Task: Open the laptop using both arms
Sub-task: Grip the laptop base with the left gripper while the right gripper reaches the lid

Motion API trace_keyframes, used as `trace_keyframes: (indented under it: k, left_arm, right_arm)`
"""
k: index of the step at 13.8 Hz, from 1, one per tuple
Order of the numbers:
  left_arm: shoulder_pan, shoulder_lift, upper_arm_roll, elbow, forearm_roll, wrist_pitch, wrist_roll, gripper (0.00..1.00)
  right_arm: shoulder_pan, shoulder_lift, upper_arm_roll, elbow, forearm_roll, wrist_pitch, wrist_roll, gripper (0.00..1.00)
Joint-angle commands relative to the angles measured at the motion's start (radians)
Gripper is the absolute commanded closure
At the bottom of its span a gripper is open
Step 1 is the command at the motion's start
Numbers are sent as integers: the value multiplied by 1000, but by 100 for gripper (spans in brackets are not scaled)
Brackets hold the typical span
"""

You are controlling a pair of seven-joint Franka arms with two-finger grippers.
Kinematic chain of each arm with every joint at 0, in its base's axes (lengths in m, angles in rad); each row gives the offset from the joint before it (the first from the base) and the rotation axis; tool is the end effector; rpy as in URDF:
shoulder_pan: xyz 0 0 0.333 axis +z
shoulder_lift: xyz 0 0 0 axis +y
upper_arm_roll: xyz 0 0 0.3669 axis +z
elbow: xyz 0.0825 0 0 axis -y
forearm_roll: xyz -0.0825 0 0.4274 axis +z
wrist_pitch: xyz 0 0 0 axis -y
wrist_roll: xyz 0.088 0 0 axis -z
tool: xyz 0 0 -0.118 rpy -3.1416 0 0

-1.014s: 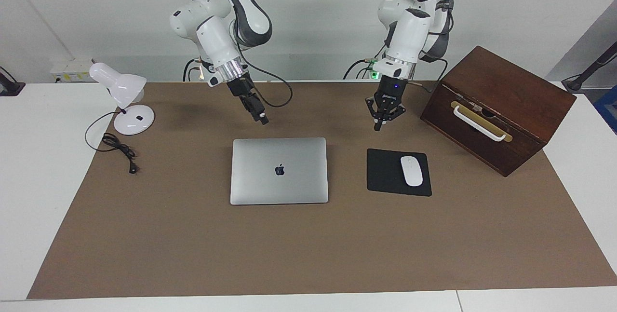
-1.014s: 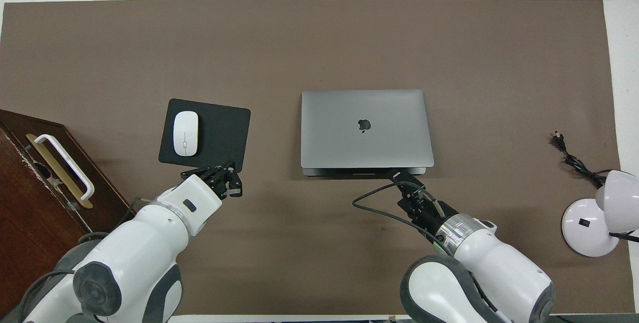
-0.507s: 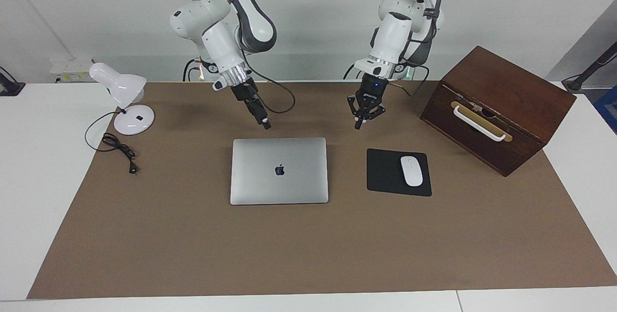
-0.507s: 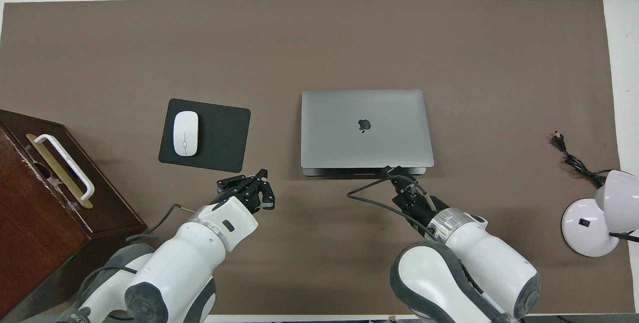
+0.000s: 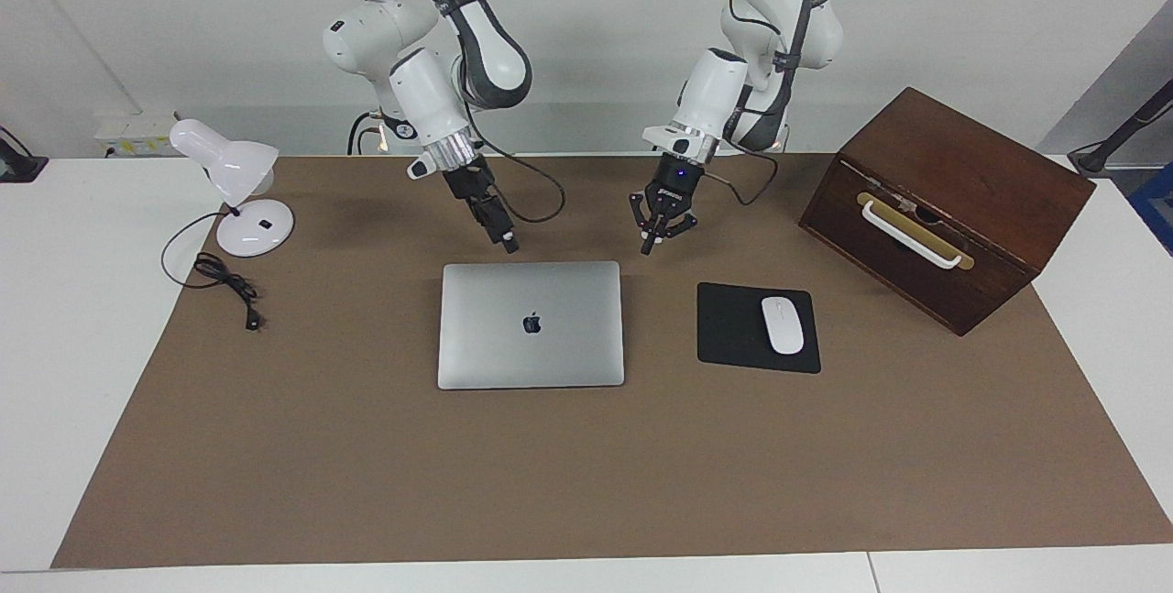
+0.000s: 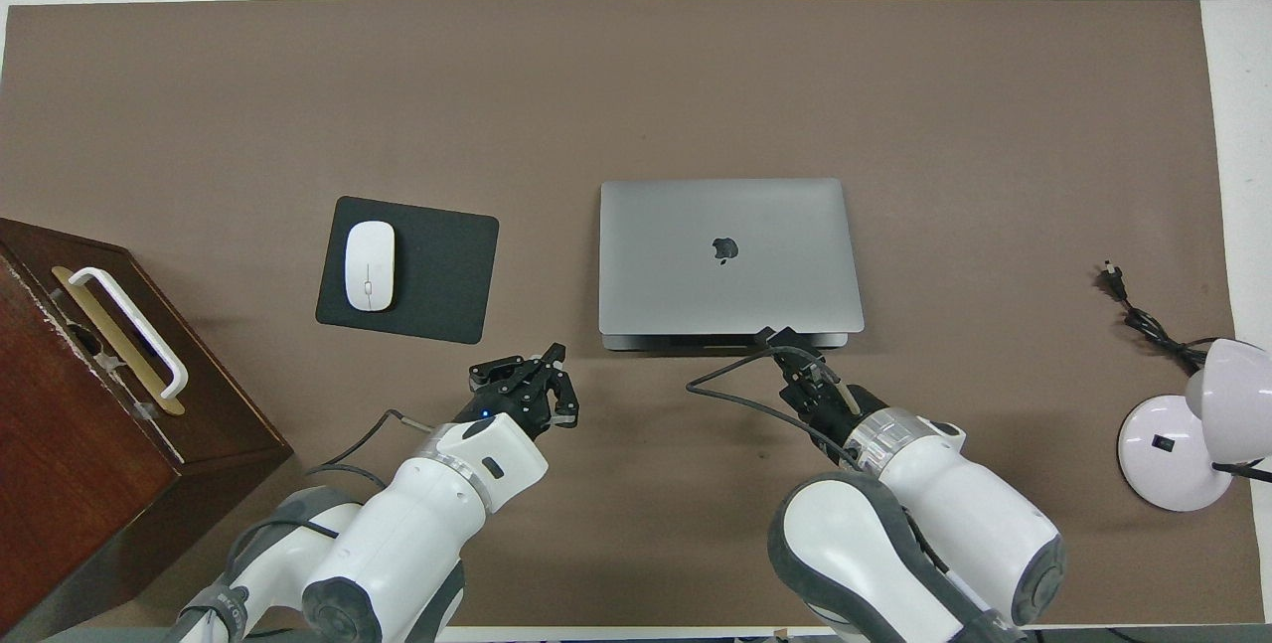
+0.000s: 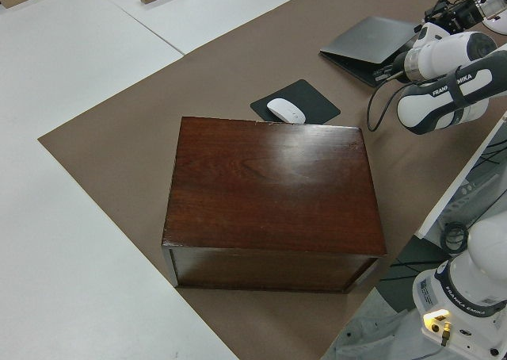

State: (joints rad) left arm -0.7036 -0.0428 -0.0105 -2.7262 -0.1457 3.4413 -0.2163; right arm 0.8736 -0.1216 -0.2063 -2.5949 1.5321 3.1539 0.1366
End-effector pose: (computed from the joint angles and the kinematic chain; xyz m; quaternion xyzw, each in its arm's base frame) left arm 0.3692 -0.2972 0.3305 0.9159 -0.1580 0.3273 0.1705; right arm 0.4023 0.2040 0.3299 -0.8264 0.4584 -0.1225 0.3032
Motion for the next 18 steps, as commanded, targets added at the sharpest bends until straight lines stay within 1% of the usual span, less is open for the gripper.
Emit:
trace_keyframes:
  k: [1, 5, 8, 13, 15, 18]
  left_arm:
    - [-48, 78, 15, 15, -20, 64, -5, 100]
    - [-54, 129, 15, 68, -18, 64, -5, 100]
    - [-68, 219, 14, 146, -18, 64, -6, 100]
    - [-69, 279, 15, 203, -15, 64, -6, 100]
    - [-77, 307, 15, 224, -15, 64, -6, 100]
    - [-77, 325, 15, 241, -15, 64, -6, 100]
  right_arm:
    - [-7, 10, -4, 18, 40, 8, -68, 0]
    - [-25, 16, -4, 30, 39, -2, -72, 0]
    - [-39, 22, -4, 36, 39, -3, -100, 0]
    - [-44, 30, -4, 50, 40, -3, -106, 0]
    - [-54, 39, -4, 68, 40, -3, -106, 0]
    - [-58, 60, -4, 108, 39, -5, -106, 0]
